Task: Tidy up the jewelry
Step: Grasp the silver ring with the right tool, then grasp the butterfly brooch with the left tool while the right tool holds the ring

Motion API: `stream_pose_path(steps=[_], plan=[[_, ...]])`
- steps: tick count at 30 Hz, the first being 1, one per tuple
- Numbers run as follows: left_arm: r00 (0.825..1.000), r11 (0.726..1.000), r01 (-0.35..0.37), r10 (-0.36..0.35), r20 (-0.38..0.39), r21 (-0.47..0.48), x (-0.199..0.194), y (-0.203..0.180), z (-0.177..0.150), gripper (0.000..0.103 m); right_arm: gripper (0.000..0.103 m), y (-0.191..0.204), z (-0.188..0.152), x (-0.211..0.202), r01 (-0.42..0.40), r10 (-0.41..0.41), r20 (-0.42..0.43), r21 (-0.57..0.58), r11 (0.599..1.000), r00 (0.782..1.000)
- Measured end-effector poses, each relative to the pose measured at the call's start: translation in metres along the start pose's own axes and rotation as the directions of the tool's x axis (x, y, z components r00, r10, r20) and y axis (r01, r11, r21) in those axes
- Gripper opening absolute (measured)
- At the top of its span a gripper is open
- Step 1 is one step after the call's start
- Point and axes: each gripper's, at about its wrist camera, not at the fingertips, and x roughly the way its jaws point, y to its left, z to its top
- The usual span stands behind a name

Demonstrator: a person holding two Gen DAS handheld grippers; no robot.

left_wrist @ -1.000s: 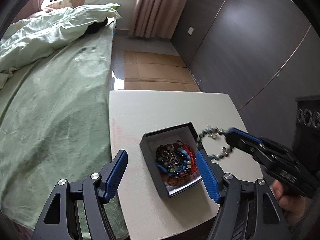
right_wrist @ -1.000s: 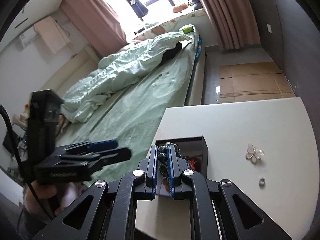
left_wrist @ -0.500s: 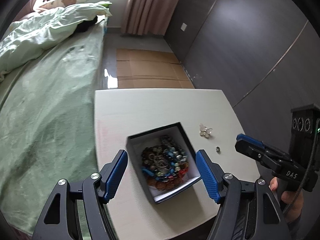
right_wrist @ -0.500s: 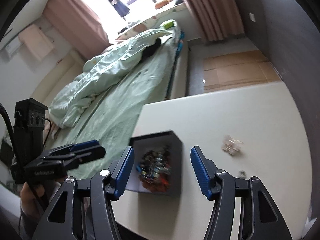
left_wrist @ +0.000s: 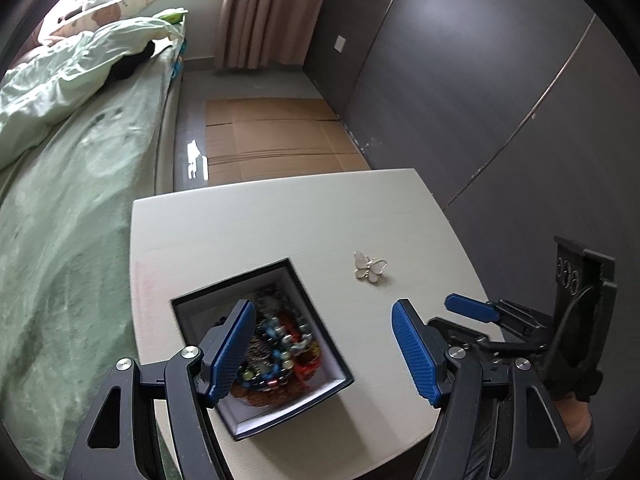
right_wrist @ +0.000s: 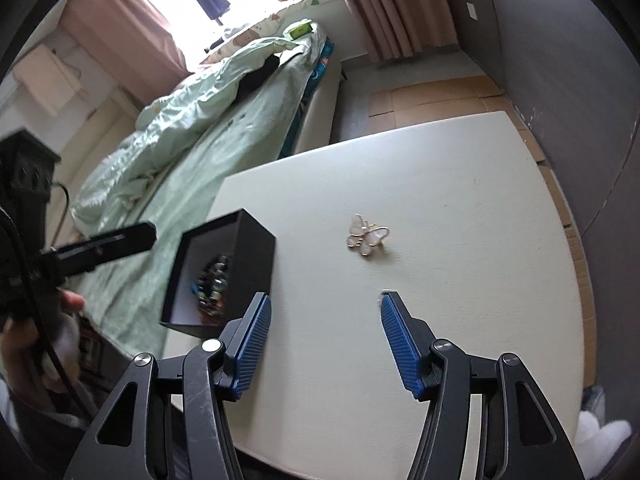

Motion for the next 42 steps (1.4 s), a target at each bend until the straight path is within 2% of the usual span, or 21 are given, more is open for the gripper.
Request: stream_pose_path(steps=[4, 6, 9, 14, 17, 19, 24, 29, 30, 33, 42], plan=[[1.000, 1.000, -0.028, 0.028, -0.011, 0.012, 0.006, -0.007, 0.003, 0.072, 0.057, -0.002, 0.001, 0.009, 0.031, -0.032, -0.018, -0.071, 0.997, 0.999], [0.999, 0.999, -0.048, 0.049, -0.023, 0.019, 0.010, -0.008, 0.004, 0.072, 0.050, -0.003, 0.001, 0.016, 0.025, -0.030, -0.036, -0.129, 0.991, 0.999], [0.997, 0.997, -0.068, 0.069, -0.035, 0.027, 0.015, -0.009, 0.004, 0.072, 0.046, -0.004, 0.001, 0.025, 0.029, -0.042, -0.063, -0.195, 0.980, 0.997], [0.994, 0.995, -0.088, 0.090, -0.055, 0.049, 0.022, -0.010, 0.004, 0.072, 0.045, -0.009, 0.001, 0.039, 0.021, -0.050, -0.095, -0.291, 0.957, 0.994], [0.993, 0.994, -0.091, 0.095, -0.067, 0.057, 0.026, -0.008, 0.005, 0.072, 0.036, -0.011, 0.000, 0.046, 0.013, -0.055, -0.116, -0.334, 0.942, 0.992], [0.993, 0.994, -0.094, 0.098, -0.071, 0.059, 0.028, -0.006, 0.005, 0.072, 0.034, -0.012, -0.001, 0.052, 0.015, -0.065, -0.131, -0.354, 0.935, 0.989], [0.992, 0.994, -0.097, 0.102, -0.079, 0.053, 0.033, -0.002, 0.008, 0.072, 0.029, -0.014, 0.001, 0.054, 0.011, -0.058, -0.114, -0.375, 0.927, 0.992], [0.994, 0.996, -0.080, 0.084, -0.075, 0.043, 0.034, -0.004, 0.012, 0.072, 0.019, -0.006, -0.003, 0.057, 0.056, -0.113, -0.097, -0.456, 0.888, 0.989], [0.994, 0.996, -0.077, 0.080, -0.072, 0.045, 0.034, -0.006, 0.014, 0.072, 0.015, -0.006, -0.002, 0.057, 0.056, -0.113, -0.100, -0.456, 0.888, 0.989], [0.995, 0.996, -0.063, 0.067, -0.071, 0.057, 0.039, -0.014, 0.020, 0.072, 0.014, -0.016, 0.003, 0.052, 0.034, -0.086, -0.113, -0.394, 0.918, 0.990], [0.993, 0.991, -0.025, 0.039, -0.108, 0.129, 0.072, -0.047, 0.034, 0.072, 0.014, -0.040, 0.002, 0.016, 0.009, -0.018, -0.038, -0.237, 0.971, 0.999]])
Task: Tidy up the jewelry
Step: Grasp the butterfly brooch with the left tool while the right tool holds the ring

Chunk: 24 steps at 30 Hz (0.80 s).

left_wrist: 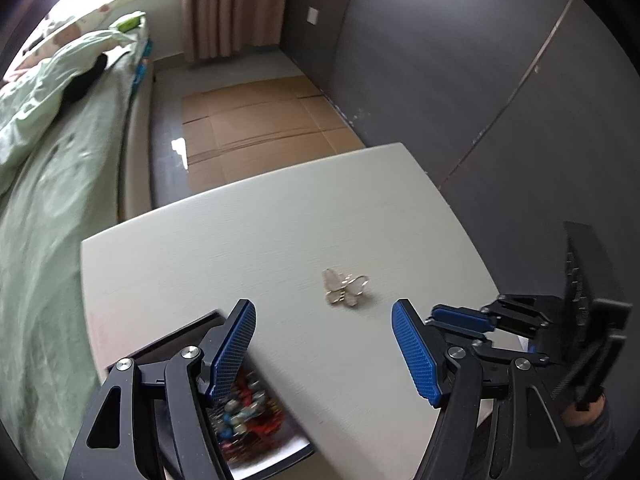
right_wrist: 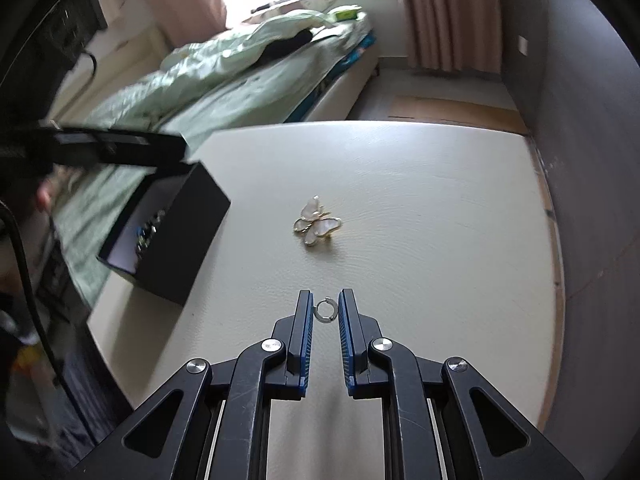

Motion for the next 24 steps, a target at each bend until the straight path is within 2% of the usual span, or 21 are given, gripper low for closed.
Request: stream_pose_path(steps=[6, 11, 18, 22, 24], plan=[[0.998, 0.998, -0.008, 0.012, -0.067, 0.055, 0.031, -0.023, 0.008, 0.072, 0.014, -0.018, -0.005, -0.029, 0.002, -0.011, 0.071, 0.118, 0.993, 0.997], [0.994, 0.999, -0.023, 0.027, -0.108, 0.039, 0.054, -0.025, 0.015, 0.072, 0.014, -0.029, -0.017, -0.050, -0.024, -0.004, 0.131, 0.216, 0.976, 0.991], [0.988, 0.997, -0.057, 0.063, -0.139, 0.043, 0.079, -0.031, 0.017, 0.072, 0.014, -0.042, -0.040, -0.064, -0.018, -0.036, 0.166, 0.310, 0.950, 0.986], [0.980, 0.992, -0.105, 0.115, -0.161, 0.067, 0.094, -0.036, 0.018, 0.072, 0.014, -0.049, -0.054, -0.068, -0.017, -0.055, 0.181, 0.373, 0.928, 0.982], [0.977, 0.991, -0.114, 0.125, -0.174, 0.069, 0.098, -0.036, 0.018, 0.069, 0.014, -0.051, -0.059, -0.069, -0.013, -0.062, 0.182, 0.387, 0.922, 0.981]])
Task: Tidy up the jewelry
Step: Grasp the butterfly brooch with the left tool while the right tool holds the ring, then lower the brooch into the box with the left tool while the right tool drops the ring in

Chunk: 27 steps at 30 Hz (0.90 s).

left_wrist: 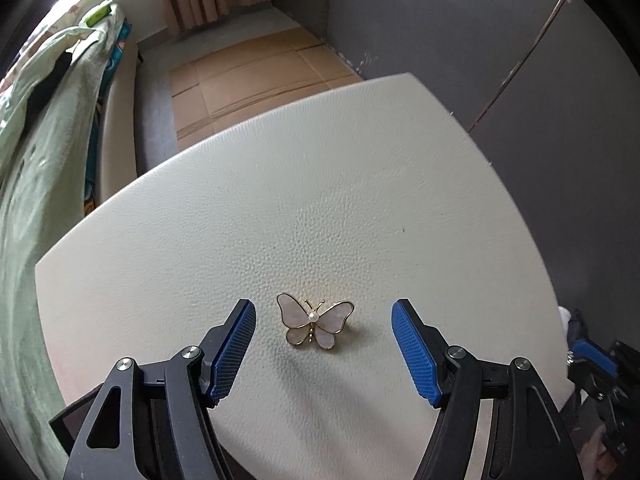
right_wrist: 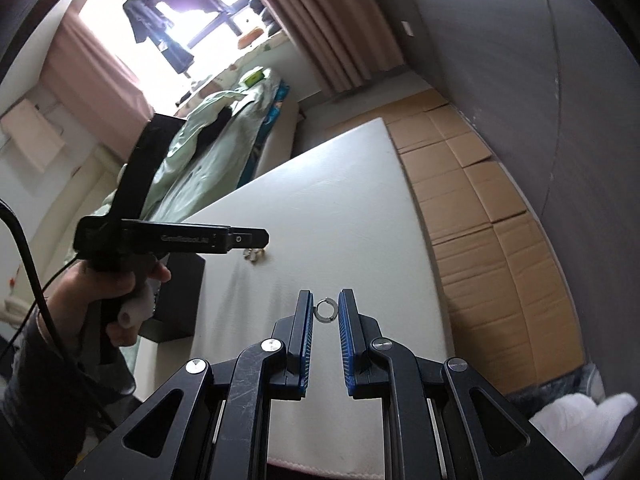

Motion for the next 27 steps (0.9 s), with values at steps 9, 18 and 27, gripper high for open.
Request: stream_pose_path(steps=[9, 18, 27], plan=[[1.000, 1.000, -0.027, 0.027, 0.009, -0.001, 0.004, 0.000, -0.005, 0.043, 0.014, -0.008, -0.009, 0.002, -0.004, 0.004, -0.003, 0.037, 0.999, 1.000], [0.998, 1.000, 0.017, -0.016, 0.062, -0.018, -0.033, 0.007, -0.009, 0.043, 0.014, -0.004, -0.009, -0.005, -0.023, 0.023, 0.012, 0.027, 0.999, 1.000], [0.991, 0.998, 0.052, -0.047, 0.129, -0.035, -0.081, 0.021, -0.028, 0.043, 0.014, 0.019, -0.009, -0.014, -0.051, 0.051, 0.034, -0.004, 0.999, 0.998]])
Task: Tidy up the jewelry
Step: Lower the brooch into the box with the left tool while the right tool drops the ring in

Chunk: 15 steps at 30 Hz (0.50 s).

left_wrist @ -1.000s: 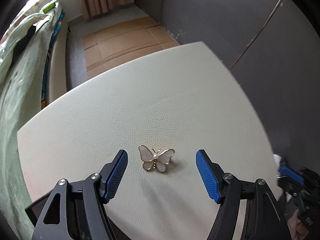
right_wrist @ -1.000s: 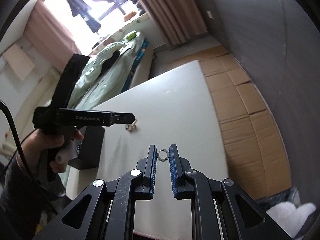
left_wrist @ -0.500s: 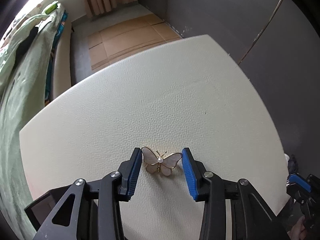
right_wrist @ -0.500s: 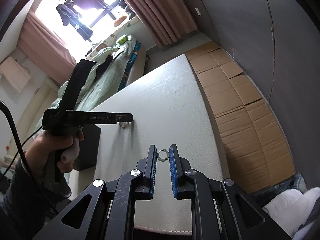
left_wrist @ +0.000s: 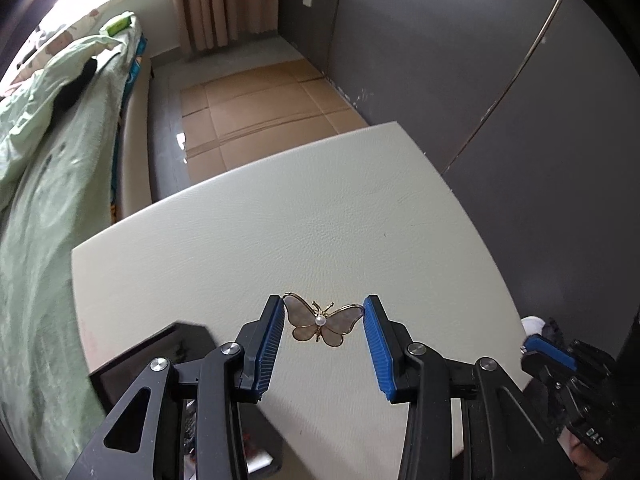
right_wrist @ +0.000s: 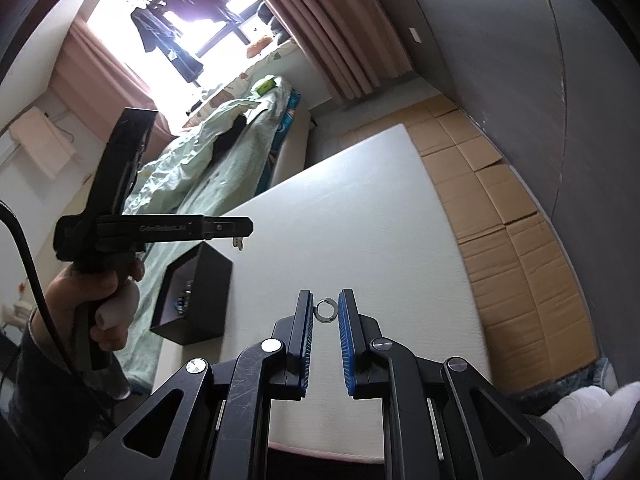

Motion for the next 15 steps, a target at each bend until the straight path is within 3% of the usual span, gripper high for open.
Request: stream_pose_path(steps=[15], plan=[[0.997, 0.996, -0.014, 0.020, 0.071, -0.087, -0.064, 0.053, -0.042, 0.043, 0.014, 0.081, 0.003, -0.005, -0.052, 0.055, 0.020, -0.119, 0.991, 0.998]])
